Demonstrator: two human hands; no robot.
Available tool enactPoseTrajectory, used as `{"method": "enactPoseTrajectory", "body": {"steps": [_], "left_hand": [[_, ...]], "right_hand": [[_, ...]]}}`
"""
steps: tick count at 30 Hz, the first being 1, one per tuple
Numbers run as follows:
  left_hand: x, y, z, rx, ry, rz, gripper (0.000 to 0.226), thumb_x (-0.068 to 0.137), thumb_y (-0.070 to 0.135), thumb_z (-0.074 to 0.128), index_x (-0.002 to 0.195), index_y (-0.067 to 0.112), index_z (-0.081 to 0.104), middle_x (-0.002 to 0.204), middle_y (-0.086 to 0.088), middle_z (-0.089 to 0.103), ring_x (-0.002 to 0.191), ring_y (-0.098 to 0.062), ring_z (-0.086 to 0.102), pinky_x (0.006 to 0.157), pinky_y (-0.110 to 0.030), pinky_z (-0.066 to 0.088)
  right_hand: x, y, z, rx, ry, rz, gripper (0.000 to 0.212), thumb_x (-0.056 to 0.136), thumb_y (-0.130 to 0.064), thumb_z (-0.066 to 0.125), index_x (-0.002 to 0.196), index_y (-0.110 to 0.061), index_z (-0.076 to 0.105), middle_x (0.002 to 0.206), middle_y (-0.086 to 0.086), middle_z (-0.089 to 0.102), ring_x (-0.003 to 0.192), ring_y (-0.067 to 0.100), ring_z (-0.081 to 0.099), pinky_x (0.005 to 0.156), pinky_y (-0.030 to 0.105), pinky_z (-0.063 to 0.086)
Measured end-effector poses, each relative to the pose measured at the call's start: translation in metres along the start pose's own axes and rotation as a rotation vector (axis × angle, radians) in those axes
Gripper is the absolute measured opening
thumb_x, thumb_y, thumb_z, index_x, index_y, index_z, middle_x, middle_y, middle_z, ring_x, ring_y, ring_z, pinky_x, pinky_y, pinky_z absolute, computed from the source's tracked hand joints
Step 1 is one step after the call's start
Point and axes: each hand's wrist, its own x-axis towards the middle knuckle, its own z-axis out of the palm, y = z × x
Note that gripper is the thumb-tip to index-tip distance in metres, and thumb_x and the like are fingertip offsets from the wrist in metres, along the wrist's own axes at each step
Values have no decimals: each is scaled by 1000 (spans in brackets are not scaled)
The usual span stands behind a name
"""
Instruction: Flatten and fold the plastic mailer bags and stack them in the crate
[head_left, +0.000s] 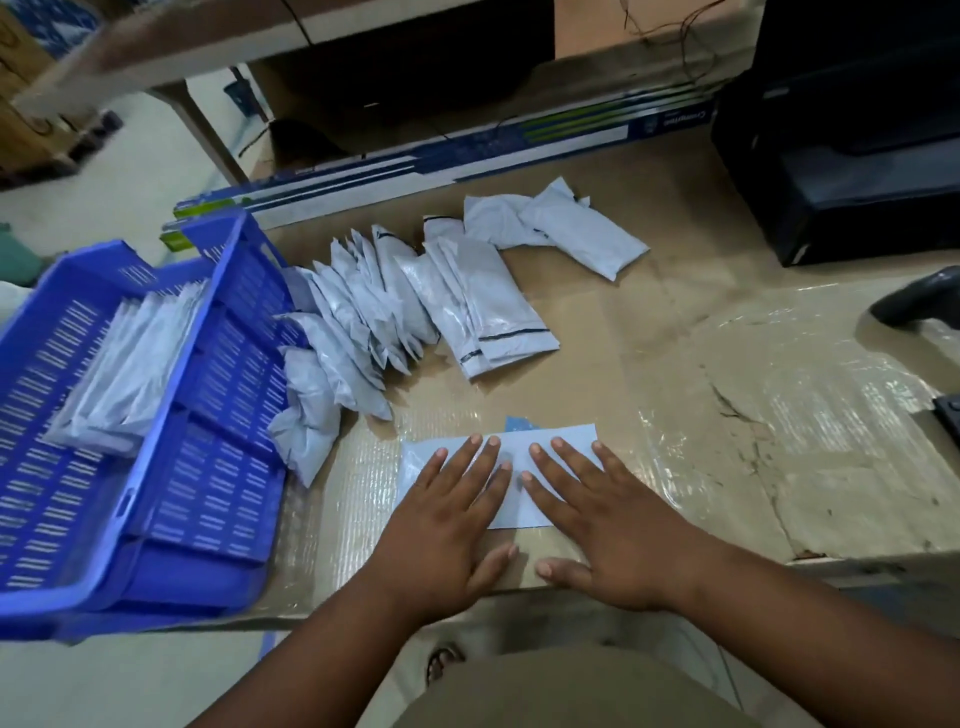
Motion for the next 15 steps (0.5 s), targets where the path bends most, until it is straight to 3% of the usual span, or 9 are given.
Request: {"method": "enactPoseTrajectory", "body": {"steps": [4, 6, 8, 9, 10, 12, 13, 15], "left_hand": [[-5, -10, 12, -52, -79, -51, 90, 103, 70, 42, 170, 18, 11, 179, -4, -2, 165, -24, -4, 130, -56, 17], [-5, -12, 16, -62, -96, -43, 92, 103, 71, 41, 170, 18, 8, 179, -4, -5, 165, -23, -6, 130, -56, 15], [-3, -15, 16, -73, -114, -30, 92, 104, 71, 39, 171, 19, 2, 178, -2, -10, 164, -21, -11, 131, -56, 12], [-2, -16, 14, -88, -131, -20, 93, 103, 71, 39, 170, 21, -1, 178, -1, -13, 164, -20, -14, 131, -55, 10], [-1, -19, 13, -111, -153, -11, 94, 103, 70, 40, 170, 21, -5, 177, 0, -16, 163, -19, -17, 131, -55, 8], [-2, -25, 9, -170, -172, -6, 96, 102, 69, 43, 170, 20, -5, 177, 1, -17, 162, -16, -18, 132, -53, 7], [-3, -28, 6, -184, -158, -3, 96, 102, 68, 43, 170, 18, -2, 177, 0, -14, 163, -16, -16, 132, -52, 9], [-10, -35, 2, -159, -89, 8, 95, 101, 68, 45, 170, 14, 8, 178, -5, -6, 164, -20, -9, 132, -52, 13]], "right_hand": [[6, 6, -6, -34, -73, 3, 90, 99, -82, 11, 165, -25, 31, 175, 7, 15, 161, 30, 15, 124, 62, 25], [15, 3, -23, -72, -73, 23, 90, 98, -82, 10, 159, -27, 45, 170, 7, 33, 156, 31, 34, 123, 64, 25], [33, -6, -41, -57, 3, 46, 78, 99, -77, 20, 140, -26, 62, 147, 4, 59, 133, 28, 55, 122, 57, 30], [42, -14, -46, -28, 46, 56, 73, 101, -73, 25, 139, -24, 62, 140, 2, 61, 129, 26, 56, 121, 52, 32], [50, -22, -45, 8, 63, 57, 73, 102, -71, 27, 149, -21, 53, 149, 3, 55, 138, 25, 49, 123, 50, 30], [58, -36, -29, 63, 18, 50, 84, 103, -70, 25, 167, -16, 22, 175, 6, 18, 162, 22, 12, 130, 51, 16], [59, -40, -17, 56, -8, 56, 88, 103, -72, 23, 169, -15, 12, 177, 6, 3, 163, 21, -3, 130, 54, 11], [57, -43, 0, 22, -37, 76, 92, 101, -78, 19, 169, -17, 7, 177, 6, -8, 162, 23, -13, 129, 60, 8]]}}
